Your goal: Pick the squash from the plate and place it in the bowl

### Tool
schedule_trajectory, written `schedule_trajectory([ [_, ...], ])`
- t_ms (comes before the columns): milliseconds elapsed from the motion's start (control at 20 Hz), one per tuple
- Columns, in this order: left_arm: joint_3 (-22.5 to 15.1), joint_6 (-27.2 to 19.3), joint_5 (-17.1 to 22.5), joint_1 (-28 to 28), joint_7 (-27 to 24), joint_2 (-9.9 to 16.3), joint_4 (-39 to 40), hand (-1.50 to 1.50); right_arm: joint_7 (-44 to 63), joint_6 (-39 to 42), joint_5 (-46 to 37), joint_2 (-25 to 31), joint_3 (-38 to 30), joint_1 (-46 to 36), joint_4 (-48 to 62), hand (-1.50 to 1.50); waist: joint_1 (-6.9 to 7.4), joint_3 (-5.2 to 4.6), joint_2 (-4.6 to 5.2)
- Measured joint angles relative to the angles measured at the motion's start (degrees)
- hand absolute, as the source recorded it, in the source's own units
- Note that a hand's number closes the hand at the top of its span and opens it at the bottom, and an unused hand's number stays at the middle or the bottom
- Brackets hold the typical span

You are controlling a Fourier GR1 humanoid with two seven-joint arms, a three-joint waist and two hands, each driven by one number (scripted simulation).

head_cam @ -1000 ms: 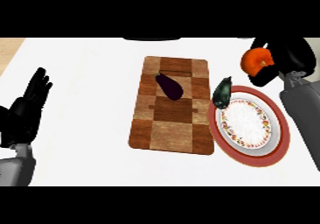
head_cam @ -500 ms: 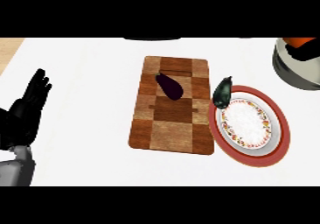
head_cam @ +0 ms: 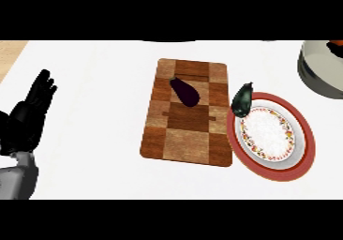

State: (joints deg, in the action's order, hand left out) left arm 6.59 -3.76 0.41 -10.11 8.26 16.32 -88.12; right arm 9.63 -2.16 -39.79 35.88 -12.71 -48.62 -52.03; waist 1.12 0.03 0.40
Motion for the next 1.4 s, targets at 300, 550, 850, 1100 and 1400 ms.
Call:
schedule_trajectory([
  [300,-0.4,0.6,-0.4,0.4,-1.5,-0.4,0.1,0.0,-11.2,-4.6,-0.1,3.6,-3.7,-4.2,17.1,1.5,1.07,0.06,0.42],
  [550,-1.5,0.3,-1.0,-0.4,-0.1,-1.3,-0.8,0.0,-17.5,-8.0,-0.7,5.6,-5.5,-7.2,27.4,1.5,1.88,0.13,0.76],
  [850,-2.3,0.1,-1.5,-1.4,0.0,-2.0,-1.0,0.0,-14.6,-5.3,-4.0,8.8,-4.2,-6.7,36.5,-1.5,3.03,0.21,1.51],
  [1100,-1.7,0.8,-0.9,-1.7,0.5,-1.4,-1.4,0.0,-18.6,-0.5,-3.1,10.4,-5.3,-5.9,40.9,-1.5,3.14,0.31,1.52],
  [1400,-1.7,0.2,-1.0,-1.5,0.6,-2.1,-1.3,0.0,-24.6,2.8,5.4,11.1,-13.8,-6.7,42.7,-1.5,2.52,0.47,1.36],
])
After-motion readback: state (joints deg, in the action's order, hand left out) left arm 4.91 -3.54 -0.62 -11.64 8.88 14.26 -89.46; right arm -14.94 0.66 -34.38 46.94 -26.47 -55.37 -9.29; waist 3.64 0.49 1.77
